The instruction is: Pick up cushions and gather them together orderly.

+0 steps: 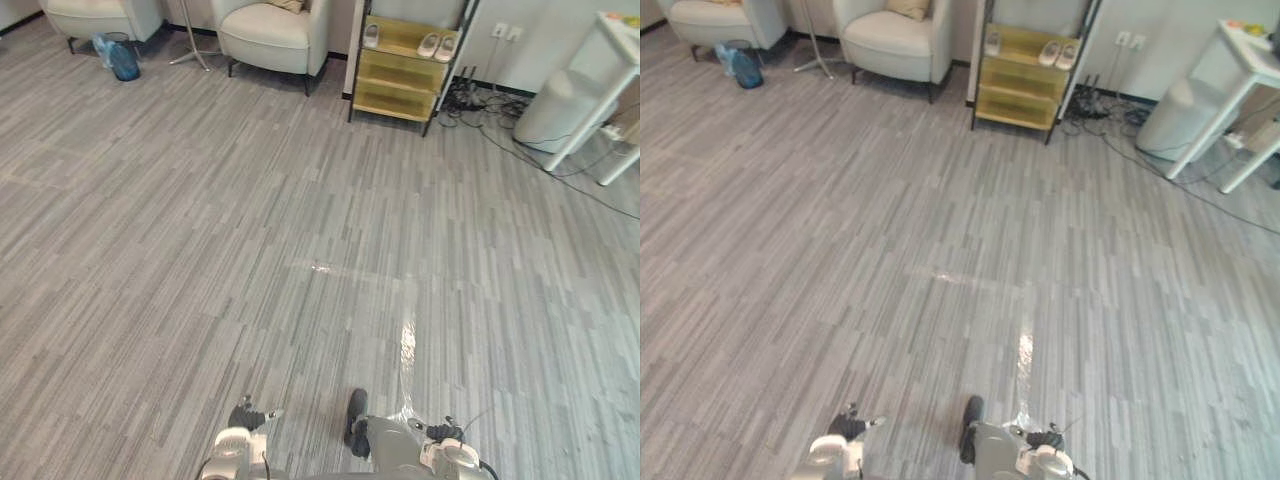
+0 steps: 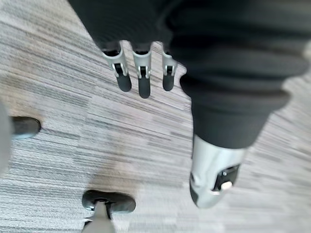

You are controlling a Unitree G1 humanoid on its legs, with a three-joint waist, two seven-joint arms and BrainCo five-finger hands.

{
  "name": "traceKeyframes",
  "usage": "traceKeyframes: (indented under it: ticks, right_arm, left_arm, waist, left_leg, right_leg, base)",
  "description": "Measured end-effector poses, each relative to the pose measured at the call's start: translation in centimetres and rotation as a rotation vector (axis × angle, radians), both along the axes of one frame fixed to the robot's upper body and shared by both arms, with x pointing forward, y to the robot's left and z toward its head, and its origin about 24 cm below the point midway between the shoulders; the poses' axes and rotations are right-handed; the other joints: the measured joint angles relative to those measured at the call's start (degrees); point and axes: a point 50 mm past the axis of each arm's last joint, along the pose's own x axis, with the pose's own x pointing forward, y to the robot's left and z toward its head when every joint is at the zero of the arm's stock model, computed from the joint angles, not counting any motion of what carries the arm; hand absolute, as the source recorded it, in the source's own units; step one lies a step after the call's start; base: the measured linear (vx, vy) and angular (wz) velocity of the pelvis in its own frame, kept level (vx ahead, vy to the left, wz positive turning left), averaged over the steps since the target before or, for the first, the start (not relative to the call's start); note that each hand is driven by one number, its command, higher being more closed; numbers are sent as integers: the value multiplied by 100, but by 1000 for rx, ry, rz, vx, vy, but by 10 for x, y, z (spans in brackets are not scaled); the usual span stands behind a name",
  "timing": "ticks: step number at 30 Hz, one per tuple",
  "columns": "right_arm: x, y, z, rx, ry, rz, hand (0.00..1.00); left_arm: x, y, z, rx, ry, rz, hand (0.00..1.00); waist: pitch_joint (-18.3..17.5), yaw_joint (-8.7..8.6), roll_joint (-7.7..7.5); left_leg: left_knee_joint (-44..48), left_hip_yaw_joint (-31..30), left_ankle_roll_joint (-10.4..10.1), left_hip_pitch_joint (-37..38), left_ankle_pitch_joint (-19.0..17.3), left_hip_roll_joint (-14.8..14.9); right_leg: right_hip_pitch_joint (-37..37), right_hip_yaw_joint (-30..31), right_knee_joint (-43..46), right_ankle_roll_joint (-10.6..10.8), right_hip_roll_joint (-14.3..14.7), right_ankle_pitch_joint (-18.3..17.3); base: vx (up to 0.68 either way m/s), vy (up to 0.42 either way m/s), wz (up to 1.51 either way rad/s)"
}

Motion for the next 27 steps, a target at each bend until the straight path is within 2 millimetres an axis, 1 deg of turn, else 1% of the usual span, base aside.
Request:
traceKeyframes:
  ticks: [1,2,3,4,5,6,7,8,9,10,11,12,13,14,15,16,17,18,19,20,21,22,23,24,26,27]
  right_arm:
    - [2,-4,2,-15,-10,1,0]
    - [2,-5,2,-18,-10,2,0]
    - [2,-3,2,-14,-8,3,0]
    - [3,1,1,-6,-6,12,0]
    - [4,9,0,7,3,34,0]
    - [3,9,-1,9,6,34,0]
    - [3,12,-2,18,12,32,0]
    - [8,14,-1,19,5,29,0]
    - [8,15,-1,19,4,29,0]
    - [8,15,-1,19,4,29,0]
    - [6,13,-1,15,11,28,0]
    - [4,14,-2,18,14,30,0]
    - [4,22,-3,35,18,37,0]
    - [3,23,-4,39,25,40,0]
    - [2,23,-4,40,29,40,0]
    - [-1,22,-4,33,34,47,0]
    - [-3,22,-5,27,39,59,0]
    - [-5,22,-6,30,45,60,0]
    - [-2,19,-3,18,19,69,0]
    - [-2,19,-2,14,17,71,0]
    - [-2,19,-2,16,18,71,0]
    - [-1,20,-2,17,14,72,0]
    - [0,19,-2,17,10,71,0]
    - [0,18,-1,15,8,69,0]
    - [0,18,-1,14,8,68,0]
    - [-3,18,-3,23,24,70,0]
  left_arm:
    - [-2,0,0,-12,-5,38,0]
    - [-4,0,-1,-13,0,44,0]
    - [-3,4,2,-11,-19,59,0]
    - [1,6,4,-3,-34,52,0]
    - [11,6,9,7,-72,27,0]
    - [12,7,10,9,-77,22,0]
    - [15,7,12,12,-93,20,0]
    - [17,6,13,9,-101,19,0]
    - [17,4,12,0,-101,26,0]
    - [17,4,12,-2,-100,27,0]
    - [16,3,12,-10,-99,36,0]
    - [15,3,11,-10,-97,36,0]
    - [15,5,11,-4,-97,34,0]
    - [17,6,12,-5,-102,36,0]
    - [17,6,12,-6,-102,38,0]
    - [16,5,11,-7,-96,39,0]
    - [14,5,10,-8,-81,36,0]
    - [13,5,9,-8,-72,33,0]
    - [9,7,7,1,-53,25,0]
    - [7,9,6,5,-43,28,0]
    - [7,10,6,7,-43,30,0]
    - [8,10,7,6,-47,34,0]
    - [8,9,6,5,-45,36,0]
    - [7,7,6,-2,-44,45,0]
    - [7,6,5,-5,-43,47,0]
    - [6,5,4,-8,-34,51,0]
  waist:
    - [38,18,194]
    - [41,58,261]
    - [84,152,294]
    - [118,221,241]
    - [151,285,83]
    - [161,297,56]
    - [185,306,4]
    - [194,318,-9]
    - [210,364,-2]
    - [199,374,15]
    - [184,506,24]
    - [155,537,39]
    - [91,532,-81]
    - [104,535,-129]
    - [106,559,-133]
    - [105,595,-141]
    - [110,586,-157]
    - [116,564,-169]
    - [91,508,-214]
    - [74,382,-243]
    - [49,344,-283]
    - [28,315,-320]
    - [27,296,-322]
    - [29,284,-319]
    - [23,263,-317]
    - [-90,267,-407]
  left_leg:
    - [1603,-140,-43,-688,470,328]
    - [2246,-205,-59,-959,630,515]
    - [3161,-169,-151,-1409,477,764]
    - [3341,-166,-204,-1704,366,757]
    - [3029,-94,-132,-2234,148,580]
    - [2810,-43,-126,-2334,96,533]
    - [2120,68,-86,-2500,31,369]
    - [855,139,-65,-2589,116,78]
    - [-333,112,-57,-2682,464,-171]
    - [-563,94,-62,-2680,648,-219]
    - [-1039,89,-48,-2526,1511,-345]
    - [-1084,94,26,-2461,1719,-373]
    - [-1001,142,201,-2436,1520,-545]
    - [-782,225,277,-2424,1315,-551]
    - [-737,270,294,-2392,1253,-539]
    - [-675,375,353,-2159,1001,-526]
    - [-726,460,398,-1889,819,-548]
    - [-728,496,424,-1728,721,-565]
    - [-735,530,458,-1418,535,-638]
    - [-854,535,484,-1092,446,-705]
    - [-920,535,488,-994,443,-717]
    - [-1114,514,489,-752,436,-700]
    - [-1234,490,487,-568,437,-670]
    - [-1403,482,479,-347,435,-621]
    - [-1485,455,423,-278,404,-593]
    - [-1528,225,82,-174,189,-609]
  right_leg:
    - [328,-106,-131,-119,255,-174]
    - [496,-116,-189,-166,376,-246]
    - [883,-124,-284,-281,552,-397]
    - [1150,-122,-408,-288,562,-473]
    - [1650,-127,-811,-270,512,-500]
    - [1751,-120,-909,-269,490,-500]
    - [1982,-119,-1089,-230,434,-475]
    - [2207,-112,-1301,-159,339,-486]
    - [2390,-47,-1447,-27,256,-568]
    - [2435,-28,-1478,8,244,-591]
    - [2612,137,-1532,166,193,-692]
    - [2652,191,-1535,213,177,-721]
    - [2689,228,-1501,318,-18,-796]
    - [2643,285,-1247,328,-103,-798]
    - [2612,314,-1083,366,-132,-821]
    - [2318,448,-109,535,-276,-922]
    - [1895,526,1141,643,-445,-891]
    - [1617,557,1796,757,-552,-794]
    - [1160,567,2980,812,-797,-807]
    - [785,468,3574,718,-972,-915]
    - [670,420,3628,701,-1001,-969]
    - [450,328,3458,669,-975,-1076]
    - [335,248,3107,646,-922,-1129]
    - [241,222,2303,645,-772,-1115]
    - [205,214,1727,602,-694,-1034]
    - [289,237,244,349,-564,-216]
  base:
    - [427,-185,8]
    - [631,-232,-9]
    - [400,-94,-13]
    - [573,-164,3]
    - [457,-139,14]
    - [555,-131,15]
    - [446,-27,1]
    - [525,47,-8]
    - [420,100,-12]
    - [435,156,-38]
    - [366,131,-37]
    - [468,145,-29]
    - [565,161,-5]
    - [468,134,0]
    - [525,194,-24]
    - [395,176,-40]
    - [395,176,-43]
    - [304,120,-34]
    - [382,99,-6]
    - [382,99,4]
    - [436,56,21]
    - [345,-3,16]
    - [477,-16,18]
    - [321,-36,14]
    - [415,-147,28]
    - [613,-281,44]
